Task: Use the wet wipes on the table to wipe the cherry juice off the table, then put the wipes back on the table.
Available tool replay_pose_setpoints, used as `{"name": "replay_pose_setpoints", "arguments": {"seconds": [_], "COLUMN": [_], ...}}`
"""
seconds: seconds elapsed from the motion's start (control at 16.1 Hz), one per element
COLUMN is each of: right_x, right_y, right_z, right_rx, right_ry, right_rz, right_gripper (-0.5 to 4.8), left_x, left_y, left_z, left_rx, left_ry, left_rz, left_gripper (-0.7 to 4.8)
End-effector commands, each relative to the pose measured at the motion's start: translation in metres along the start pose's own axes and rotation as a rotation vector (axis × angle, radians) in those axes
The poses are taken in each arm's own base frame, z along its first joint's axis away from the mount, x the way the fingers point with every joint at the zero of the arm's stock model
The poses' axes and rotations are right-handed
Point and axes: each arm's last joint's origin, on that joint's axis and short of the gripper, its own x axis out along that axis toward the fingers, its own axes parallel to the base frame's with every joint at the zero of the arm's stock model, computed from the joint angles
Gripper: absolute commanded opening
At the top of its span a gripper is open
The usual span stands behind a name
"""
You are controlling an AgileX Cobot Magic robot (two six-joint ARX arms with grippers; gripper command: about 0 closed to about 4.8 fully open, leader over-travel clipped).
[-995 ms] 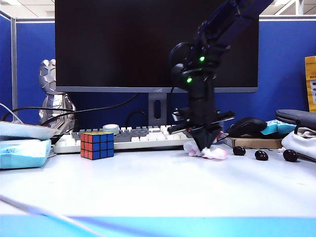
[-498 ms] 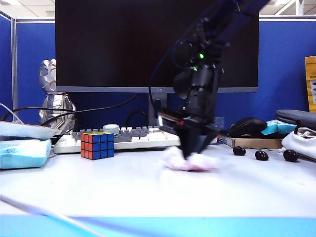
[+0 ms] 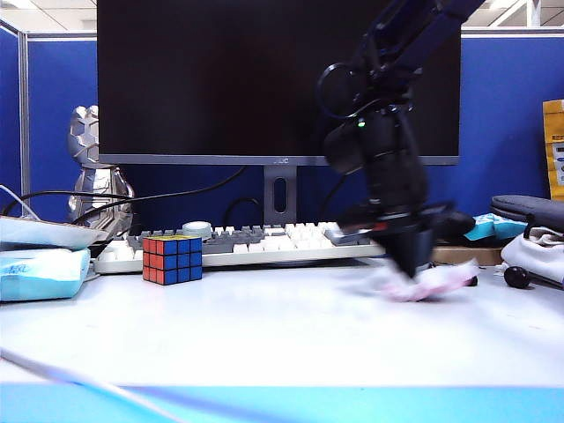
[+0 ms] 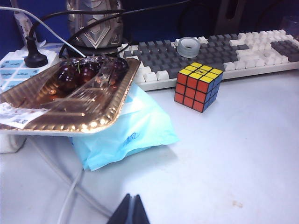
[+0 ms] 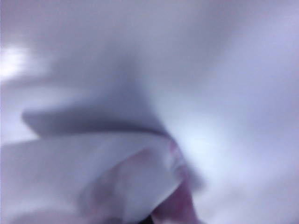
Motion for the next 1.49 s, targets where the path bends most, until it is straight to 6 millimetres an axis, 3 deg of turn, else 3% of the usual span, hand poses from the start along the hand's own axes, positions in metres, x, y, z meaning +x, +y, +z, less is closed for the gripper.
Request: {"name": "replay_pose_setpoints", "arguments": {"seconds": [0.06, 0.12, 0.37, 0.44, 0.56, 0.68, 0.87, 1.06, 1.12, 1.24, 1.37, 1.49], "right_x": [-0.037, -0.047, -0.130, -0.157, -0.193, -0.240, -0.275, -0.291, -0.294, -0.292, -0.283, -0.252], "right_y": [-0.006, -0.007, -0.013, -0.014, -0.014, -0.014, -0.012, -0.009, -0.009, -0.009, -0.010, -0.009], "right_z": [-0.013, -0.017, -0.065, -0.087, -0.121, -0.184, -0.250, -0.298, -0.307, -0.299, -0.277, -0.241], "right_rx": [0.015, 0.019, 0.052, 0.057, 0.063, 0.079, 0.116, 0.119, 0.124, 0.113, 0.092, 0.096], "right_ry": [-0.085, -0.111, -0.332, -0.414, -0.530, -0.715, -0.889, -1.008, -1.029, -1.048, -1.092, -1.081], "right_rz": [-0.067, -0.067, -0.082, -0.070, -0.047, -0.024, -0.002, 0.005, -0.003, -0.013, -0.023, -0.019], "right_gripper": [-0.06, -0.06, -0.06, -0.06, -0.06, -0.06, -0.06, -0.06, -0.06, -0.06, -0.06, -0.06], "left_x": [0.000, 0.000, 0.000, 0.000, 0.000, 0.000, 0.000, 0.000, 0.000, 0.000, 0.000, 0.000], "left_y": [0.000, 0.000, 0.000, 0.000, 0.000, 0.000, 0.000, 0.000, 0.000, 0.000, 0.000, 0.000], "left_z": [-0.001, -0.001, -0.001, -0.001, -0.001, -0.001, -0.001, -0.001, -0.001, -0.001, -0.001, -0.001], "left_rx": [-0.004, -0.004, -0.004, -0.004, -0.004, -0.004, -0.004, -0.004, -0.004, -0.004, -0.004, -0.004], "left_ry": [0.008, 0.008, 0.008, 0.008, 0.008, 0.008, 0.008, 0.008, 0.008, 0.008, 0.008, 0.008], "left_rz": [-0.004, -0.003, -0.004, -0.004, -0.004, -0.004, -0.004, -0.004, -0.004, -0.004, -0.004, -0.004], "left_gripper": [-0.02, -0.02, -0.02, -0.02, -0.02, -0.02, -0.02, -0.02, -0.02, -0.02, -0.02, -0.02]}}
